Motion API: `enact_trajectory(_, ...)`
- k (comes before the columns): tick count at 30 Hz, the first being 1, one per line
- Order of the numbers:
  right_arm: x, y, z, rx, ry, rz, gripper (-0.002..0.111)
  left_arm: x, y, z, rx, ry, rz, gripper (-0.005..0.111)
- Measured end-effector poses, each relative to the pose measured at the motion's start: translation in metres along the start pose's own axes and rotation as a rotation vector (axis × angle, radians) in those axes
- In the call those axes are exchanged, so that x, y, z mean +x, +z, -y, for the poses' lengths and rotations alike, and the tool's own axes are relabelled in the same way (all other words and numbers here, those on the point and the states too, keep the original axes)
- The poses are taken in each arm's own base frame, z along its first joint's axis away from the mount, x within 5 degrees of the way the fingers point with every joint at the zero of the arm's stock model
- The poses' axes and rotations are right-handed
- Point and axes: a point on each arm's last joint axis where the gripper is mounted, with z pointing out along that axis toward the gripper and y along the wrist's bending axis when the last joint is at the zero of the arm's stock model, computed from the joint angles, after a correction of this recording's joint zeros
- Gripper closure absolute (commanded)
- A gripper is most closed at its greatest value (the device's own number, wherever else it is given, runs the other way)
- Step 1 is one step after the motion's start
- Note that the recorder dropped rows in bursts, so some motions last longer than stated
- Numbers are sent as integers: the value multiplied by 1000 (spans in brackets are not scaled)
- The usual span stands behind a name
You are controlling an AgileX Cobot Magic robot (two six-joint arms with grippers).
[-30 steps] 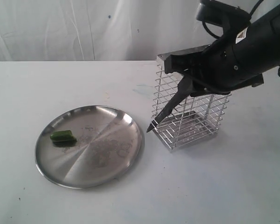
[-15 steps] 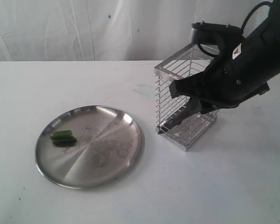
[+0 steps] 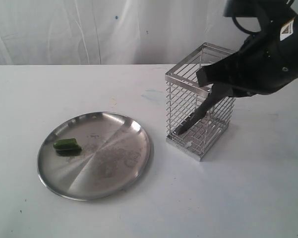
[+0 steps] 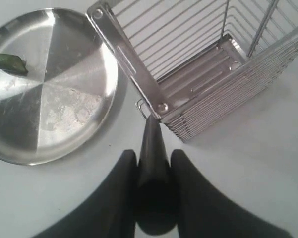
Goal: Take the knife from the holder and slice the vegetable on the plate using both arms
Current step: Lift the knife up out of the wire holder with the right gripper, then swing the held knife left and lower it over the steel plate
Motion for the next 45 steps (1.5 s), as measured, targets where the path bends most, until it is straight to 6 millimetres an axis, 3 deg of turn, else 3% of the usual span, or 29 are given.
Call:
enact_trajectory(8, 5, -33, -2, -11, -6, 64, 108, 0, 0, 0, 0, 0, 0, 107)
enact_trajectory(16, 24, -71, -3, -26, -19, 56, 108, 0, 0, 0, 0, 0, 0, 107)
enact_trajectory(26, 29, -99, -38, -427, -11, 133, 108, 0, 0, 0, 0, 0, 0, 107)
enact_trajectory(33, 20, -60, -40, -528, 262, 340, 108, 0, 0, 0, 0, 0, 0, 107)
enact_trajectory(39, 47, -10, -53, -518, 415, 307, 108, 0, 0, 0, 0, 0, 0, 107)
enact_trajectory(45, 57, 8, -82, -499, 430, 364, 108, 0, 0, 0, 0, 0, 0, 107)
